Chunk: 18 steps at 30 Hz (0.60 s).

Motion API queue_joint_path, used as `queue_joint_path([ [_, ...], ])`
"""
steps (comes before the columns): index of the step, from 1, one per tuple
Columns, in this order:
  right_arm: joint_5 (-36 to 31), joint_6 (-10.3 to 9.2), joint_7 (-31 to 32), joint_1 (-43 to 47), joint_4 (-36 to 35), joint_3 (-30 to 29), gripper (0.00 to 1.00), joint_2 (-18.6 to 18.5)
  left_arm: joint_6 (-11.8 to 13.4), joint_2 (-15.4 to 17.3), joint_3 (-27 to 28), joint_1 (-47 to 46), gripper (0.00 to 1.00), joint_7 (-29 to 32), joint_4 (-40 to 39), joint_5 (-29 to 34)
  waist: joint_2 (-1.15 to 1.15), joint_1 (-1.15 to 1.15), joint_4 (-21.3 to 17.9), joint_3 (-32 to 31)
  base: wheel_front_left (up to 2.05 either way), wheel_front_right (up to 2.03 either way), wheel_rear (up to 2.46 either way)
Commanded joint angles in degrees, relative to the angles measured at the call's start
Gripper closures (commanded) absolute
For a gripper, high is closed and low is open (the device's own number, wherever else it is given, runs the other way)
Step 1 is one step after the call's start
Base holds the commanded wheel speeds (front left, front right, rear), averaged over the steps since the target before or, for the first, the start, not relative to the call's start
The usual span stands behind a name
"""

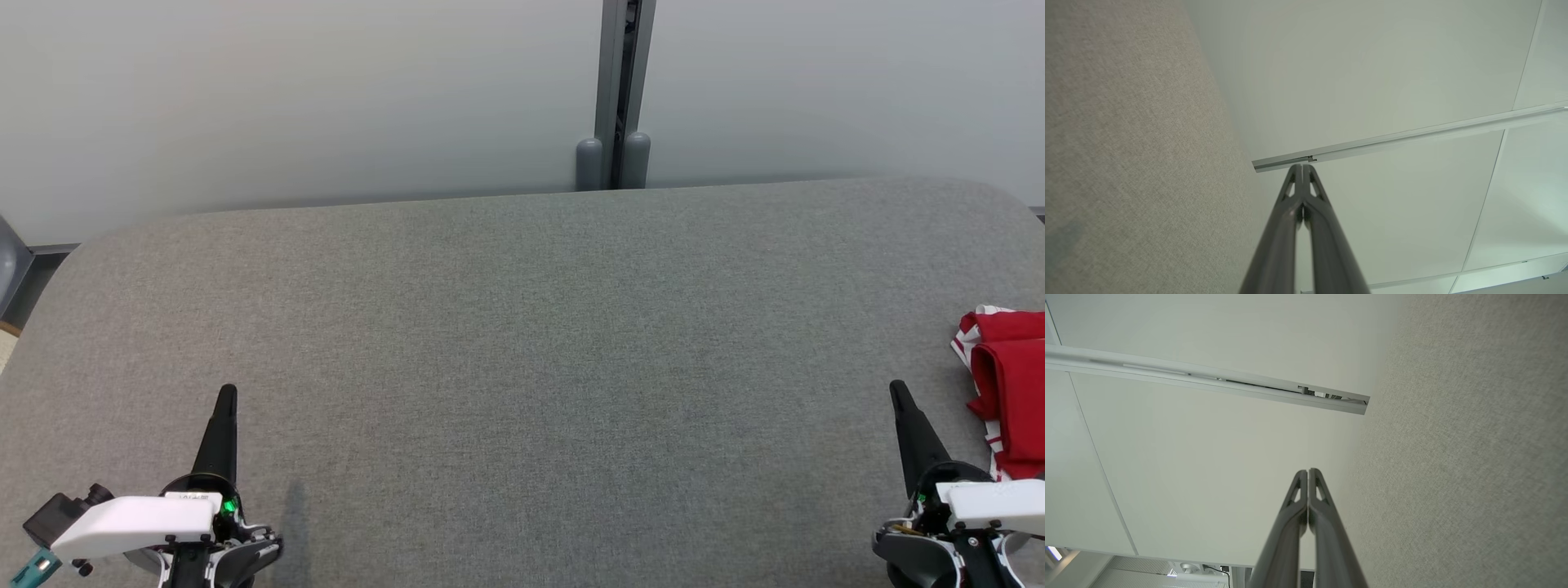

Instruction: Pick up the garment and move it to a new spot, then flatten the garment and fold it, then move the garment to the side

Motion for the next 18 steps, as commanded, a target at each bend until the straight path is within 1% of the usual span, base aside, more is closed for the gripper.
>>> queue_joint_path([
  [1, 1.43, 0.02, 0.57, -0.79, -0.62, -0.31, 1.00, -0.52, -0.37, 0.35, 0.41, -1.16, 1.00, 0.31, -0.57, -1.23, 0.00, 0.00, -0.01, -0.01, 0.00, 0.00, 0.00],
  [18, 8.06, 0.02, 2.28, -0.81, -1.53, -0.77, 1.00, -0.61, -1.27, 0.39, 1.27, -1.75, 1.00, 1.90, -1.18, -7.87, 0.00, 0.00, -0.17, -0.08, 0.00, 0.00, 0.00],
])
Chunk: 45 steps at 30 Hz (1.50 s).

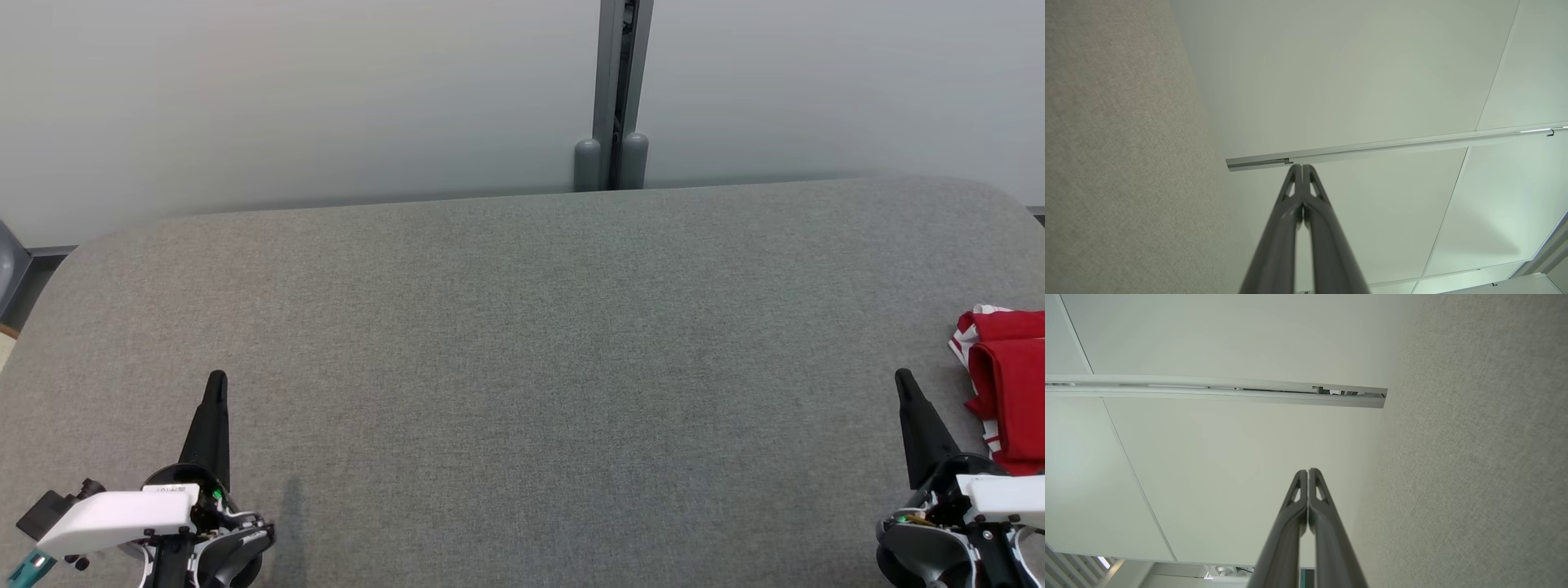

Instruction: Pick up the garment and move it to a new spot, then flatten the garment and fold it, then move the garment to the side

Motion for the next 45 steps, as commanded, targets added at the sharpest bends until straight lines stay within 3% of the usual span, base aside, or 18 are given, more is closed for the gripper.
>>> queue_joint_path([
  [1, 1.00, 0.02, 0.42, -0.51, -0.33, -0.14, 1.00, -0.53, -0.39, 0.33, 0.32, -1.09, 1.00, 0.20, -0.33, -0.69, 0.00, 0.00, -0.01, 0.00, 0.00, 0.00, 0.00],
  [45, 1.33, 0.02, 0.50, -0.52, -0.39, -0.17, 1.00, -0.52, -0.40, 0.33, 0.37, -1.00, 1.00, 0.36, -0.36, -1.11, 0.00, 0.00, -0.02, -0.01, 0.00, 0.00, 0.00],
])
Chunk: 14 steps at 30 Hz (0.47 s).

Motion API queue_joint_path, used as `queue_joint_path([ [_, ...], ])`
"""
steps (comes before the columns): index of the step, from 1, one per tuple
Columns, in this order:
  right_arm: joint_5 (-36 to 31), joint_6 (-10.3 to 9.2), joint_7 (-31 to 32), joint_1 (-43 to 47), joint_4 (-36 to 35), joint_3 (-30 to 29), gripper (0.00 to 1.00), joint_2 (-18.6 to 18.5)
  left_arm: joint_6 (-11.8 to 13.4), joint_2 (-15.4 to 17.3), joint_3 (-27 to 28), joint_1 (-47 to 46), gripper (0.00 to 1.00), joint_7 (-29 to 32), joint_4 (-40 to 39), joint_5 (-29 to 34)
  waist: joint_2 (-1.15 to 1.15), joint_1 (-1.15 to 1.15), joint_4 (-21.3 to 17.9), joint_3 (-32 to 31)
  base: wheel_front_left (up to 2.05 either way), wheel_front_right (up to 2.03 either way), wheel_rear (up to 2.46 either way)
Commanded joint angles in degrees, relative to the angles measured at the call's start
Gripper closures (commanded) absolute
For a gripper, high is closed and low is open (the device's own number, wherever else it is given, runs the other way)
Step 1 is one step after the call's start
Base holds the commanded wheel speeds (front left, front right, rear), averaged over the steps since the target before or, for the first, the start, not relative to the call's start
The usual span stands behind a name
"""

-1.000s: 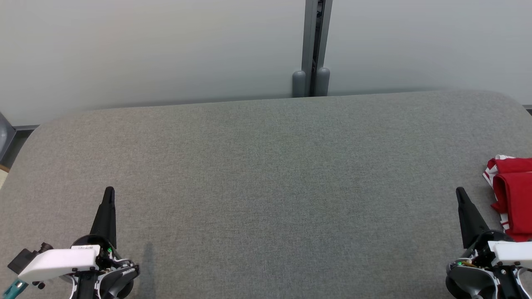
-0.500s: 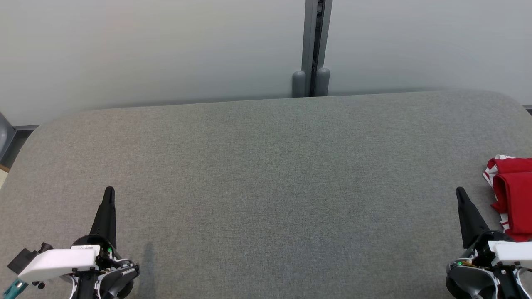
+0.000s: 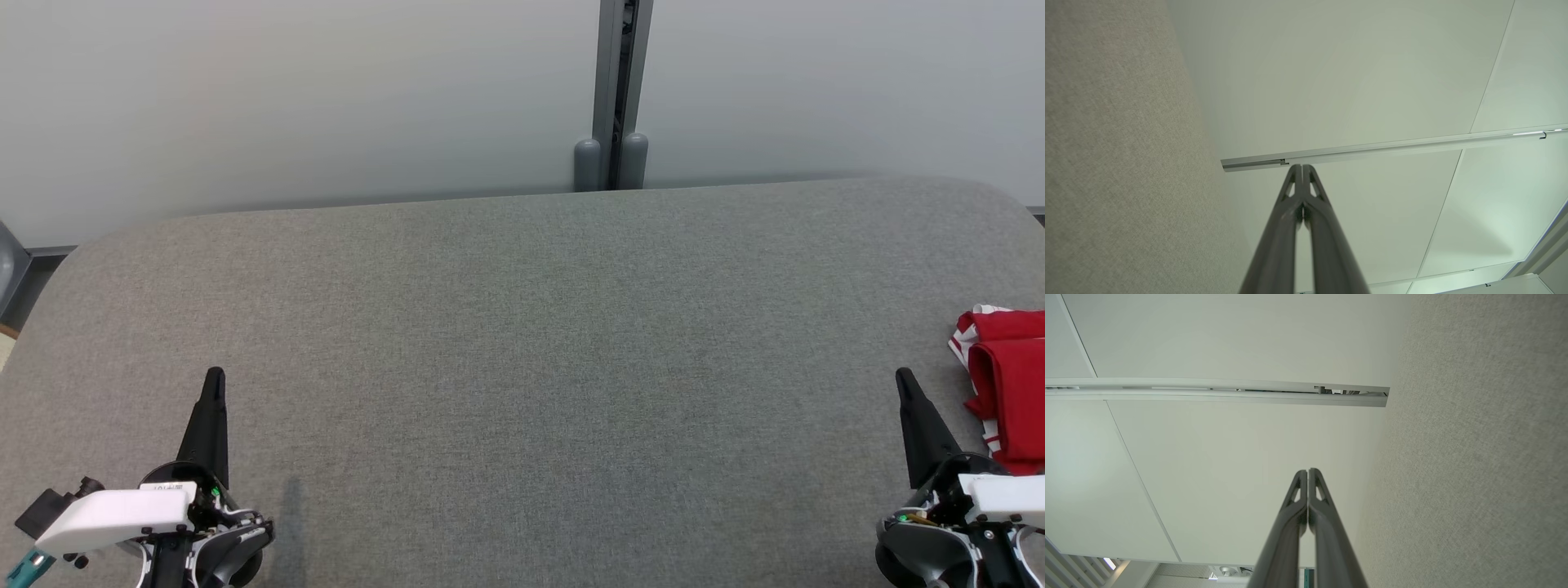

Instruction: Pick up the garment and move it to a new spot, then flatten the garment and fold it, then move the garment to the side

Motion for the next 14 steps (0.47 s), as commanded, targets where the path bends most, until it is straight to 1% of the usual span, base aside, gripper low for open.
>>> queue_joint_path([
  [1, 0.15, 0.02, 0.19, -0.50, -0.21, -0.10, 1.00, -0.49, -0.22, 0.32, 0.24, -0.74, 1.00, 0.18, -0.20, -0.06, 0.00, 0.00, 0.00, 0.00, 0.00, 0.00, 0.00],
  [14, 0.15, 0.02, 0.19, -0.50, -0.21, -0.10, 1.00, -0.49, -0.22, 0.32, 0.24, -0.74, 1.00, 0.18, -0.21, -0.07, 0.00, 0.00, 0.00, 0.00, 0.00, 0.00, 0.00],
])
